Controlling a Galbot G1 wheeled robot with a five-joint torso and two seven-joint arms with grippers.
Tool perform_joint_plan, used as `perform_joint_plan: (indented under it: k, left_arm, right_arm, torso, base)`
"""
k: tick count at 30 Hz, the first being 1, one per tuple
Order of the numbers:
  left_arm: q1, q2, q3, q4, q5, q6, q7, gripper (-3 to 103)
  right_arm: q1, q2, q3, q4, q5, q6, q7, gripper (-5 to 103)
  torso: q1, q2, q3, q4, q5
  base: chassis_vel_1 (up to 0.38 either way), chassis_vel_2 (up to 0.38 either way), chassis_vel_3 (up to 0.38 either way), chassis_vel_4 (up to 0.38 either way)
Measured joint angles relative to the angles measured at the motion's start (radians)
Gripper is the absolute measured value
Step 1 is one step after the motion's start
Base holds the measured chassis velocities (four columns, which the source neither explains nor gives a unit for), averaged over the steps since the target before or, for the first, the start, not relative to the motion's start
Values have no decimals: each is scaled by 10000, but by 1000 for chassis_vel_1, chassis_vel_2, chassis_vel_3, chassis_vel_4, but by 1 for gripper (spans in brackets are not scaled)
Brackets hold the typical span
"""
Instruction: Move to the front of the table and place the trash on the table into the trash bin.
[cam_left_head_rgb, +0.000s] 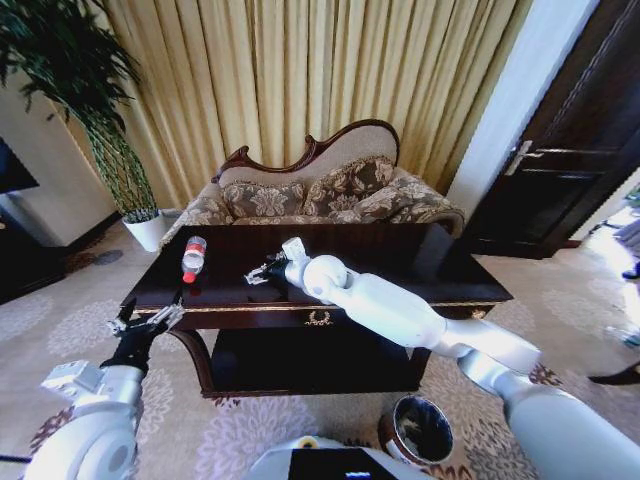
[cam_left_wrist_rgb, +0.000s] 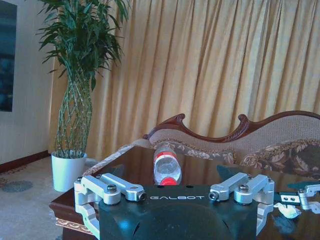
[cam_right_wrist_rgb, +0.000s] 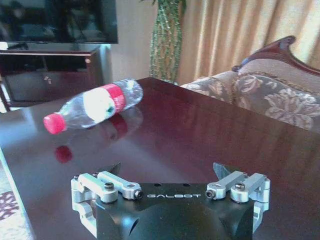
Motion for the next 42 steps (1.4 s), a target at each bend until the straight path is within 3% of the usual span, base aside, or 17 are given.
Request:
perform_joint_plan:
  k: [5, 15, 31, 42]
  left_arm:
    - [-4, 3, 40, 1, -3, 0, 0, 100]
    - [-5, 40, 91, 0, 5, 0, 0, 100]
    - [12, 42, 112, 0, 36, 0, 11, 100]
    - [-46, 68, 196, 0, 35, 1, 19, 100]
  right_arm:
    - [-9, -54, 48, -89, -70, -21, 152, 99]
    - [-188, -168, 84, -92, -241, -21, 191, 68]
    - [-470, -448, 111, 136, -378, -45, 115, 66]
    - [-575, -572, 152, 151, -557, -6, 94, 31]
  torso:
    - [0, 1, -1, 0, 0]
    - [0, 0, -1, 0, 1]
    - [-1, 1, -1, 0, 1]
    - [-1, 1, -1, 0, 1]
  base:
    - [0, 0, 0, 0]
    - [0, 0, 0, 0]
    - [0, 0, 0, 0]
    - [0, 0, 0, 0]
